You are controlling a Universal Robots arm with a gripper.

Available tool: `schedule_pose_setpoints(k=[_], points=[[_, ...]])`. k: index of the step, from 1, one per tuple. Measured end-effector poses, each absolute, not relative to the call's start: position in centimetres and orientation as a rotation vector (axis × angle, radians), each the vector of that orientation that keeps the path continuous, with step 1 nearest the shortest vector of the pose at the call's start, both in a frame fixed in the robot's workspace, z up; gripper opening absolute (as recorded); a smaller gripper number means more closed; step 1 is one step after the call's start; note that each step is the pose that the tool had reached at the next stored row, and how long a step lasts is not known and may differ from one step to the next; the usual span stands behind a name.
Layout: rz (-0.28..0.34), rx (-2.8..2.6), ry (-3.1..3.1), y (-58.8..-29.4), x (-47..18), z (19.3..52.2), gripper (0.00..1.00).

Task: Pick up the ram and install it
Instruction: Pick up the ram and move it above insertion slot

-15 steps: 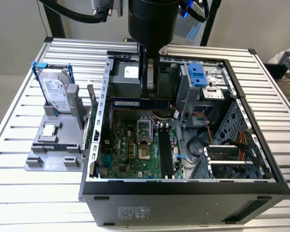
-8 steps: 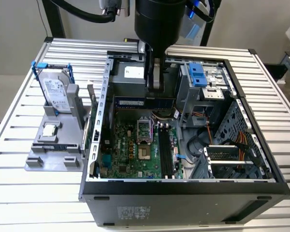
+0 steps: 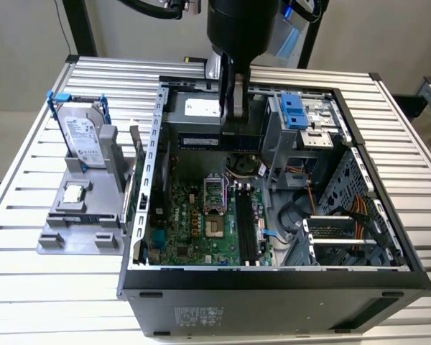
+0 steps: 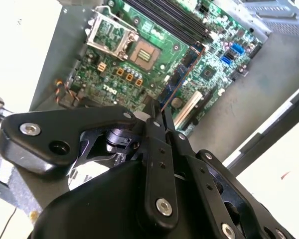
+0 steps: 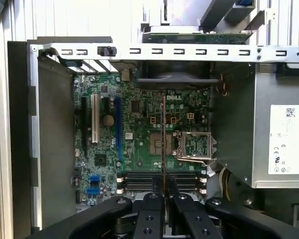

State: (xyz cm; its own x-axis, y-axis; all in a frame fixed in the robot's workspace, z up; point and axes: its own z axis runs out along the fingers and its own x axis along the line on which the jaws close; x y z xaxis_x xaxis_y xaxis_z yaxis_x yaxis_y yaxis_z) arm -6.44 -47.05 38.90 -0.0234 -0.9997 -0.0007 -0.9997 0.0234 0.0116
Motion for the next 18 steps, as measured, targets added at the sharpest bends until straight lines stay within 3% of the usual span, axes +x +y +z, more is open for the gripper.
schedule_pose_setpoints(k=[18], points=[[-0.013, 2.191, -2.24, -45.4, -3.2, 38.9, 0.0]])
